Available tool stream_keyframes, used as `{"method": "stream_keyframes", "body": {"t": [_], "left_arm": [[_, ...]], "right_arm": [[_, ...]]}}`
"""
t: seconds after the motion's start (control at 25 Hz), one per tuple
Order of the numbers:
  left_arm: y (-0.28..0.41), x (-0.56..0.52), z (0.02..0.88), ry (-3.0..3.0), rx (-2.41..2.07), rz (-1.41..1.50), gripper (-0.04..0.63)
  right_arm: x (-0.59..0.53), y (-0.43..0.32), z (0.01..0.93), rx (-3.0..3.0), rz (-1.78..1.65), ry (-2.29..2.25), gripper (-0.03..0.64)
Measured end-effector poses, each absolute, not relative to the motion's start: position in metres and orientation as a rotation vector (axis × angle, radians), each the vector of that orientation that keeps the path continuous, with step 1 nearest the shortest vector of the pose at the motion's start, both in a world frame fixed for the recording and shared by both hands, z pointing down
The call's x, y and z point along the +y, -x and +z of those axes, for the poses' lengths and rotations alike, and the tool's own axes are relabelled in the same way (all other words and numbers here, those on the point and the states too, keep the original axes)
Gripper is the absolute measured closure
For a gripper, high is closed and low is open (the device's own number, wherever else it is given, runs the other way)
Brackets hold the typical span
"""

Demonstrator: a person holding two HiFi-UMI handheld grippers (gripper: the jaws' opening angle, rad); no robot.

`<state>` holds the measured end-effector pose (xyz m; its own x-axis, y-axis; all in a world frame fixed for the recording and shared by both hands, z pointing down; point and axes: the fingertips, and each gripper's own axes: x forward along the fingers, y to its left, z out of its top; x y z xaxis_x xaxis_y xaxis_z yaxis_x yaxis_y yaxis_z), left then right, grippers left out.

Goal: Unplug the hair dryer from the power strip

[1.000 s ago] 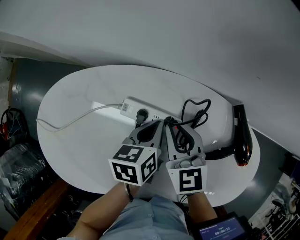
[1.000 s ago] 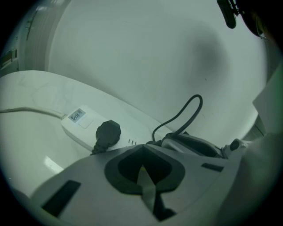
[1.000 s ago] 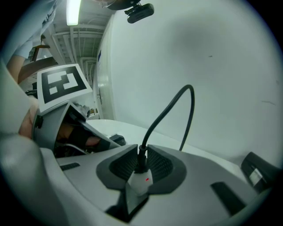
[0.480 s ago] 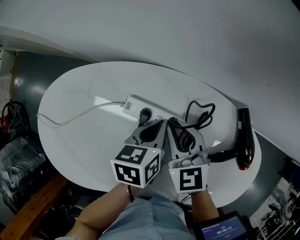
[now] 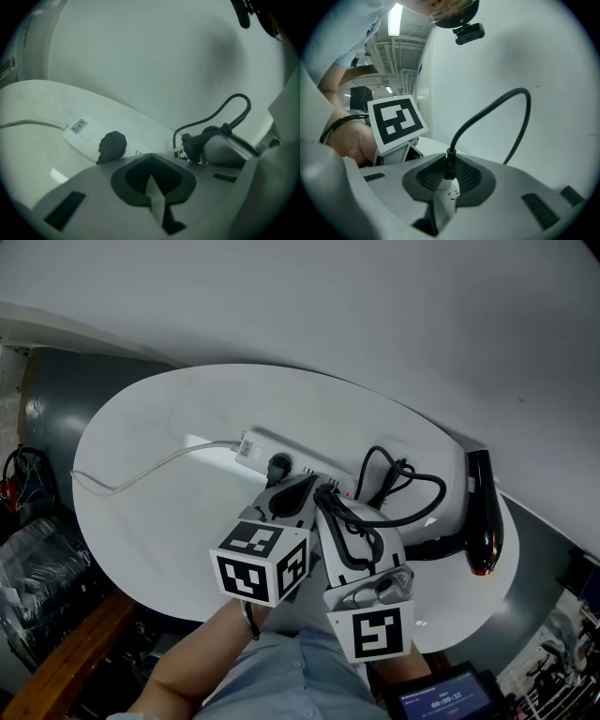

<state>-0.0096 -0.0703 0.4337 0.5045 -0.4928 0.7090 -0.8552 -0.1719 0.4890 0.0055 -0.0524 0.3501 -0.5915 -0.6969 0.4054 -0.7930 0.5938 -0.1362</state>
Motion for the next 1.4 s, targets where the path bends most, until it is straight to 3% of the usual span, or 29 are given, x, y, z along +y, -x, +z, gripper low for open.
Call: {"method": "stream_keyframes", "body": {"t": [0.16, 0.32, 0.48, 0.56, 0.68, 0.96, 1.2, 1.4], "left_arm": [[0.009, -0.071, 0.433, -1.833, -1.125, 0.472, 0.598], [0.008, -0.072, 0.434, -1.835, -1.119, 0.454, 0.598], [0.004, -0.071, 0.422, -1.875, -1.115, 0.433, 0.598], [0.0, -0.067, 0.415, -1.908, -1.115, 0.438, 0.598], [-0.004, -0.056, 0.405, -1.937, -1.113, 0.447, 0.598], [-0.005, -0.033, 0.365, -2.024, -1.156, 0.404, 0.598], [0.009, -0.01, 0.308, -2.165, -1.212, 0.277, 0.598], [0.022, 0.009, 0.241, -2.443, -1.297, 0.193, 0.598]], "right_arm": [[-0.05, -0.013, 0.359, -2.45, 0.314, -1.1, 0.566], [-0.064, -0.028, 0.345, -2.503, 0.407, -1.369, 0.566], [-0.06, -0.036, 0.351, -2.479, 0.302, -1.302, 0.563], [-0.052, -0.038, 0.365, -2.438, 0.271, -1.192, 0.534], [-0.038, -0.049, 0.384, -2.357, 0.476, -1.214, 0.43], [-0.01, -0.075, 0.372, -2.305, 0.54, -1.322, 0.414], [0.01, -0.079, 0.323, -2.334, 0.464, -1.485, 0.455], [0.031, -0.074, 0.26, -2.369, 0.34, -1.716, 0.583]]}}
